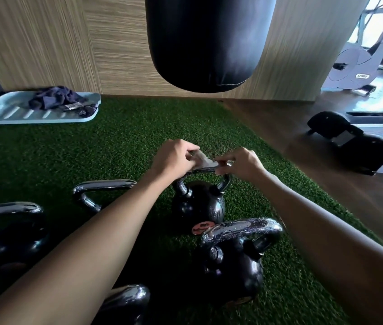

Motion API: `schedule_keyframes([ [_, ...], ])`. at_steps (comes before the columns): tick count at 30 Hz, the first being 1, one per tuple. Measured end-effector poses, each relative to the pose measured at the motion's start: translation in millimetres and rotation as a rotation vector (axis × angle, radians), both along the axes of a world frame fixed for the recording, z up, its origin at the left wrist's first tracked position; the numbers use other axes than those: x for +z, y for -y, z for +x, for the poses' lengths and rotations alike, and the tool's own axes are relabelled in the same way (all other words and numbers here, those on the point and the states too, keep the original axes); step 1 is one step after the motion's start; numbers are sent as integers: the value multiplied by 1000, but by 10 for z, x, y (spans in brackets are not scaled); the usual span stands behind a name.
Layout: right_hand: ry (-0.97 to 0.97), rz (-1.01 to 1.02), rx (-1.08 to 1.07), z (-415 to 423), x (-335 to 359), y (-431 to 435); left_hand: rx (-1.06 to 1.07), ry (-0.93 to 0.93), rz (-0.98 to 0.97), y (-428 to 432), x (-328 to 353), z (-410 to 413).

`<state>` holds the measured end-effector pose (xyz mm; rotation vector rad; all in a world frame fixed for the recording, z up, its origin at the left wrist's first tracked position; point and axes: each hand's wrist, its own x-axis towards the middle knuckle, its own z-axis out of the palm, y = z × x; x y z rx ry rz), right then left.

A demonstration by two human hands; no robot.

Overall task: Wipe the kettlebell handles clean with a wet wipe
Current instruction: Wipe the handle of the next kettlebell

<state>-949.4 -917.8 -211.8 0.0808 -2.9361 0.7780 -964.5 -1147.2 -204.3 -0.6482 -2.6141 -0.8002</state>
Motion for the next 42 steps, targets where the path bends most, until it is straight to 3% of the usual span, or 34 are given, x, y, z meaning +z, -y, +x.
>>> schedule_keyframes([
  [11, 4, -18, -67, 43, -28, 32, -278, -143, -194, -69, -11, -78],
  [16, -1, -40, -70, 71, -38, 43, -170, -196, -342, -22, -62, -17],
  [24, 3, -57, -94, 72, -54, 46, -2, 36, -259, -142, -93, 98],
  [29, 5, -62, -96, 81, -56, 60, -17, 17, -40, -143, -181, 104],
  [34, -22, -24, -91, 89, -63, 73, -38, 99, 27, -85, -113, 66],
  [38, -53, 146, -18, 95, -40, 109, -102, 108, -120, -209, -12, 53],
  [42, -69, 234, 44, 152, -11, 119, -75, 263, -130, -100, 87, -14],
])
